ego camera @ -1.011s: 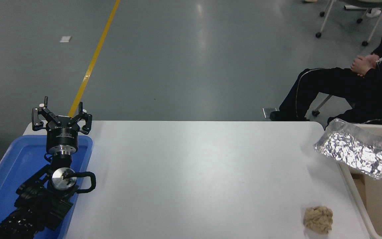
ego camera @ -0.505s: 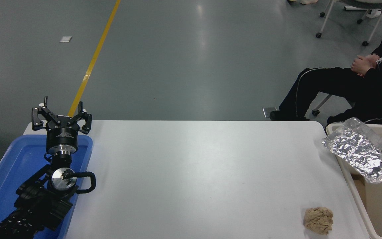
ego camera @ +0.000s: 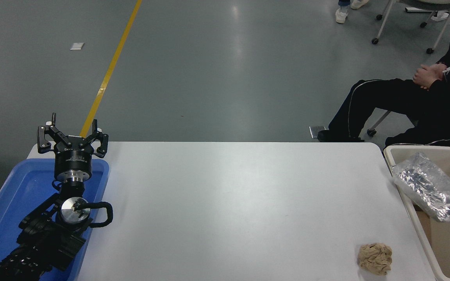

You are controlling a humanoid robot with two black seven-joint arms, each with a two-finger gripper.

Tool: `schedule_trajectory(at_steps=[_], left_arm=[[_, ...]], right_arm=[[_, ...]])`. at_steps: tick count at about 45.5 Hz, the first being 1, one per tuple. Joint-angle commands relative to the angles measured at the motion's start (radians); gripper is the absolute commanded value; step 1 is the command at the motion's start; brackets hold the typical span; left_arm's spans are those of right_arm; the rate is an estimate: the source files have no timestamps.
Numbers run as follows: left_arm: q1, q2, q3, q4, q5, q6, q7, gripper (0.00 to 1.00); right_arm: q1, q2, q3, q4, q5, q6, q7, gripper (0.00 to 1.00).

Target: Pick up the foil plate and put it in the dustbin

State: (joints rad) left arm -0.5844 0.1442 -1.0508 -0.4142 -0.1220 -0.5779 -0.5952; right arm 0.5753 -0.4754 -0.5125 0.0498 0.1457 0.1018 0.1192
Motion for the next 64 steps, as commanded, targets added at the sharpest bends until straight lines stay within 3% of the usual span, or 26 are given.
schedule_trajectory(at_steps=[1, 17, 26, 34, 46, 55, 64], left_arm=[[0.0, 0.0, 0.0, 0.0, 0.001, 0.001, 0.0, 0.99], [0.0, 0.0, 0.0, 0.0, 0.001, 0.0, 0.0, 0.99], [-0.002, 0.0, 0.0, 0.0, 0.001, 0.0, 0.0, 0.99], [-0.002, 0.0, 0.0, 0.0, 0.001, 0.0, 0.0, 0.99], [-0.002, 0.0, 0.0, 0.0, 0.001, 0.0, 0.002, 0.99], [-0.002, 0.0, 0.0, 0.0, 0.001, 0.0, 0.002, 0.99], [0.0, 0.0, 0.0, 0.0, 0.001, 0.0, 0.0, 0.99]], right_arm=[[0.05, 0.001, 0.014, -0.002, 0.014, -0.008, 0.0, 1.0], [0.27, -0.037, -0.001, 0.091, -0.008, 0.009, 0.0, 1.0], [0.5, -0.245, -0.078, 0.517, -0.063, 0.009, 0.002, 1.0], [0.77, -0.281, -0.314, 0.847, -0.198, 0.004, 0.002, 1.0], [1.268, -0.137, -0.757, 1.297, -0.232, 0.004, 0.002, 1.0], [1.557, -0.023, -0.854, 1.607, -0.233, 0.018, 0.002, 1.0], [1.718, 0.006, -0.856, 1.67, -0.233, 0.234, 0.002, 1.0]])
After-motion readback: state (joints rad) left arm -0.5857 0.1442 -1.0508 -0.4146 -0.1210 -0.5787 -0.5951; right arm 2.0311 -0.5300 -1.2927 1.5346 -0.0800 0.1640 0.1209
